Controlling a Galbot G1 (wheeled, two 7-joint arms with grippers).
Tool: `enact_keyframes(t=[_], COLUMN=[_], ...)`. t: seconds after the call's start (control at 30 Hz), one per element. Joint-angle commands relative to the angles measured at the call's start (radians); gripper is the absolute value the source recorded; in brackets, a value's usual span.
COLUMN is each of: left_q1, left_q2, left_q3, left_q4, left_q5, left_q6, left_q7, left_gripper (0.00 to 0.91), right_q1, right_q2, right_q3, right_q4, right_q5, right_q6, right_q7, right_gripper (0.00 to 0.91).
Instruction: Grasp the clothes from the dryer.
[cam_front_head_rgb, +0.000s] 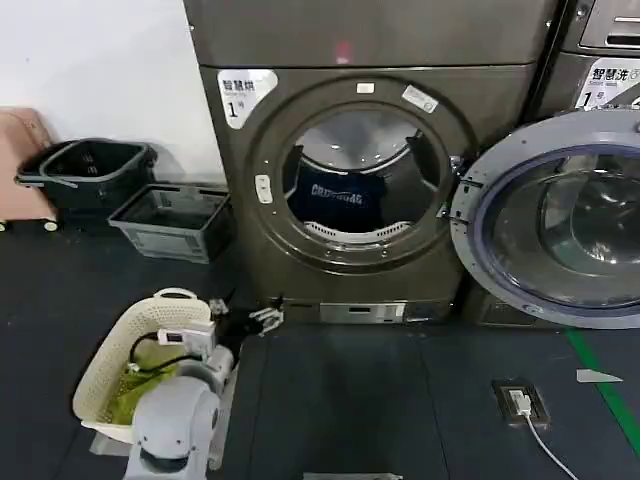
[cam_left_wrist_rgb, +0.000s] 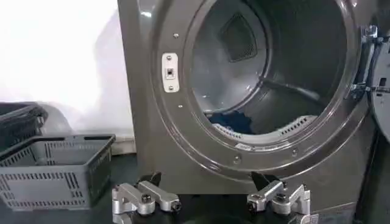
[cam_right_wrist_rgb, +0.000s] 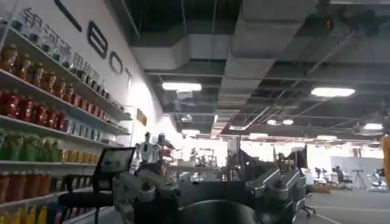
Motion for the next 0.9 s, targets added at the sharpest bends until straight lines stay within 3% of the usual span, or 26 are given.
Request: enact_keyframes(t=[0.03,0.9], left_q1=[0.001,0.006], left_q2=[0.001,-0.003], left_q3=[0.0,0.007], left_q4=[0.0,0.003], left_q5=[-0.002,0.02], left_q6=[0.049,0.049], left_q7=[0.0,0.007], left_gripper=[0.907,0.907], right_q1=[0.0,0.007], right_q2=[0.001,0.002], right_q3=[-0.007,-0.02], right_q4=[0.001,-0.002], right_q5=[-0.002,0.0], right_q6=[0.01,0.008], right_q7=[0.013,0.028], right_gripper=[0.907,0.907])
